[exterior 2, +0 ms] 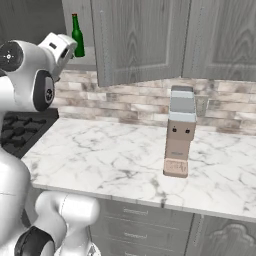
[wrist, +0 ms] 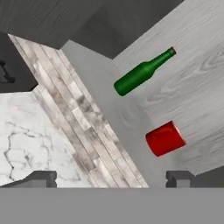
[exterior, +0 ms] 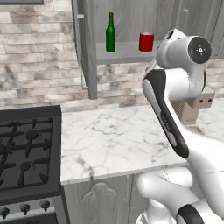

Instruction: Open the cabinet directly in front. Then move the beer and the mug to the dining counter with the jar on it.

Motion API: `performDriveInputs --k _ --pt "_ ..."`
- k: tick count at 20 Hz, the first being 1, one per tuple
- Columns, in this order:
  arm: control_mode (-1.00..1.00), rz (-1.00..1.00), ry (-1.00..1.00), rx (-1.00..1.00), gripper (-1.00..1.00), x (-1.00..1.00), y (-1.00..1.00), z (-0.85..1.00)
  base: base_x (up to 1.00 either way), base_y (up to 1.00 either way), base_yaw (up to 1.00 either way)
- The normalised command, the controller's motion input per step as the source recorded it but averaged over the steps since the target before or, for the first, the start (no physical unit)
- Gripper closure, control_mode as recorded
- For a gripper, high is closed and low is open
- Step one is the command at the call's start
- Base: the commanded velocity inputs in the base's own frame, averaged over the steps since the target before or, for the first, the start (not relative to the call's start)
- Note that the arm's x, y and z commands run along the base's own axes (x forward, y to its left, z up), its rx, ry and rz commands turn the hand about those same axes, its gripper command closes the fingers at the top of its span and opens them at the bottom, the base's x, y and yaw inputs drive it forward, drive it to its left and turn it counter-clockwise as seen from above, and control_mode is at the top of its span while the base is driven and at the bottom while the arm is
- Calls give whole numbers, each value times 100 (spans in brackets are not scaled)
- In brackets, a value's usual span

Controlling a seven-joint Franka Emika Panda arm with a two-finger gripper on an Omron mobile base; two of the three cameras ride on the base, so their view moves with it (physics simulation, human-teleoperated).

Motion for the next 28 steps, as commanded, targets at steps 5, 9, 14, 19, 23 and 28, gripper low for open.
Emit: performDriveInputs --k 5,9,14,19,23,28 --pt "-100 -24 4 -16 -100 97 -13 -13 0 0 0" --pt "-100 -39 0 -16 -100 41 -28 -1 0 0 0" --pt "-100 -28 9 -13 -100 10 -7 0 0 0 0" --pt "-100 0 1 -2 -100 34 0 0 0 0 0" --pt "-100 -1 0 0 -100 97 -10 0 0 0 0" --pt "-100 -13 2 0 -100 72 -46 0 0 0 0"
